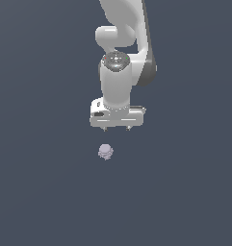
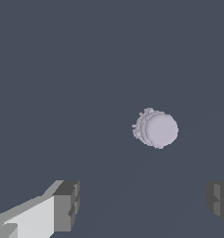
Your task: Pick up the object and move it to a goal position.
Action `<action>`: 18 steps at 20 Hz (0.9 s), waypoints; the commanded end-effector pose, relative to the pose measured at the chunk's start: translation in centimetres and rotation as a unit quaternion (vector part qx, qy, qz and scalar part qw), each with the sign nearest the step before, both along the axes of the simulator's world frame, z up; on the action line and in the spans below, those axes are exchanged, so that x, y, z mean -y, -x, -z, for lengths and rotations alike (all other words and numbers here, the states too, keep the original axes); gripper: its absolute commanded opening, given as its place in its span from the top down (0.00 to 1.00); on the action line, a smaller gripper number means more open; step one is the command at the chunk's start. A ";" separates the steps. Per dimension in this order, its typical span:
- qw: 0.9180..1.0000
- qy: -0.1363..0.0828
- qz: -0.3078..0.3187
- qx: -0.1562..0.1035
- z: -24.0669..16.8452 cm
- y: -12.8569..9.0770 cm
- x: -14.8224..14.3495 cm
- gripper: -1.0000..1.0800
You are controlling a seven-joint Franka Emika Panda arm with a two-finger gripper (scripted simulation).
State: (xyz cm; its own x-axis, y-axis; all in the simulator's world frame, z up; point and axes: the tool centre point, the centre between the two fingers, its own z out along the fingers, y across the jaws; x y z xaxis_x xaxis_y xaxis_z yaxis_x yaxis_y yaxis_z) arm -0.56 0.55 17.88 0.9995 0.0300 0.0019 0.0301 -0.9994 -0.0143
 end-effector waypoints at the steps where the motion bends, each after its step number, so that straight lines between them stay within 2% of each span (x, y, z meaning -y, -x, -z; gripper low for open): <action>1: 1.000 0.000 0.000 0.000 0.0 0.0 0.0 0.04; 18: 1.000 -0.003 0.025 -0.006 -0.6 0.3 0.8 0.04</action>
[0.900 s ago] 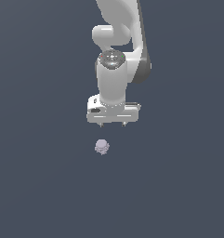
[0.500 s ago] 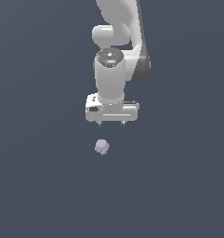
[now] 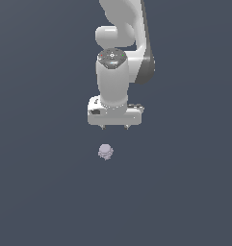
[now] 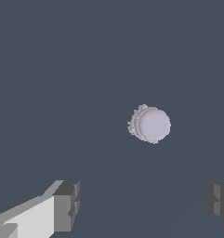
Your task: Pick up the object and move it to a goal position.
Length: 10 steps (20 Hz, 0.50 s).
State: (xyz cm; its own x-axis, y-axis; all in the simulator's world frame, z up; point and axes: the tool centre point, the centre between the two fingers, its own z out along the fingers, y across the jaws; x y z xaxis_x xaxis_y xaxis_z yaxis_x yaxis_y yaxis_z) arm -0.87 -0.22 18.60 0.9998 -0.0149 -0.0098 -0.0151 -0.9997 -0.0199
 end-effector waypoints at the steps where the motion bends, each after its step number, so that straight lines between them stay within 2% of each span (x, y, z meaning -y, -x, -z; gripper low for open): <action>1: 1.000 0.000 0.006 0.000 0.2 -0.1 0.1 0.04; 10: 0.997 0.001 0.074 0.000 2.9 -1.3 1.4 0.04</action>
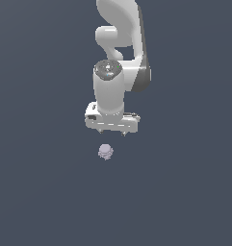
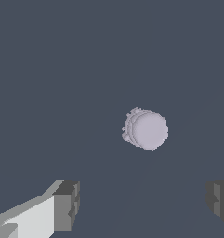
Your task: Pick up the object and move it to a goal position.
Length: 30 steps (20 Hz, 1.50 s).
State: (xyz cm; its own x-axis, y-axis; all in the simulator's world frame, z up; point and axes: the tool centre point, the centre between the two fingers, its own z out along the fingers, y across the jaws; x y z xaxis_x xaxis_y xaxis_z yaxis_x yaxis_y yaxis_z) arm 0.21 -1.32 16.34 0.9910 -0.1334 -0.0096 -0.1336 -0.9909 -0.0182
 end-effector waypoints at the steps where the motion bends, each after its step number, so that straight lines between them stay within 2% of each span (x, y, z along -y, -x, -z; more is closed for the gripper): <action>1: 1.000 0.001 0.027 0.000 1.1 -0.4 0.5 0.04; 8: 0.993 0.005 0.114 0.001 4.6 -1.7 2.3 0.04; 14: 0.987 0.009 0.159 0.001 6.5 -2.2 3.3 0.04; 24: 0.985 0.010 0.172 0.001 7.5 -2.3 3.6 0.04; 30: 0.985 0.010 0.174 0.002 10.2 -2.3 3.6 0.04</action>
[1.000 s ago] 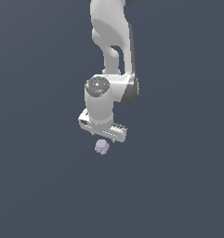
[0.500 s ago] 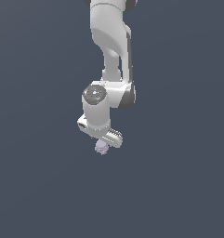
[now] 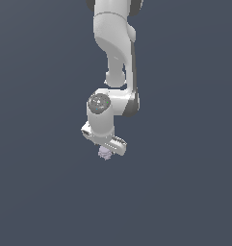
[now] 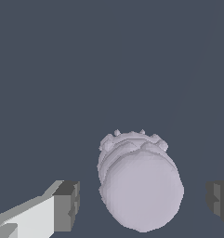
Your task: Pick up the object and move it to a goal position.
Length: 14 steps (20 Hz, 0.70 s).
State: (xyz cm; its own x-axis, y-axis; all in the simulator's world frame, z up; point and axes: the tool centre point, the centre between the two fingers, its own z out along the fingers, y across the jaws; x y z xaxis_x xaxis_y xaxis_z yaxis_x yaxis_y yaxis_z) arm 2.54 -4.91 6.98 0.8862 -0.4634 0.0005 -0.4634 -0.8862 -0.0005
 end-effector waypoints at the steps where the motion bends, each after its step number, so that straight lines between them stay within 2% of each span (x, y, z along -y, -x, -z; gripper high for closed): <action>1: 1.000 0.000 0.001 0.000 1.4 0.1 0.0 0.04; 8: 1.000 0.000 0.001 0.000 2.8 0.0 0.0 0.04; 9: 1.000 0.000 0.001 0.000 2.8 0.0 0.0 1.00; 14: 1.000 0.000 0.001 0.000 2.8 0.0 0.0 1.00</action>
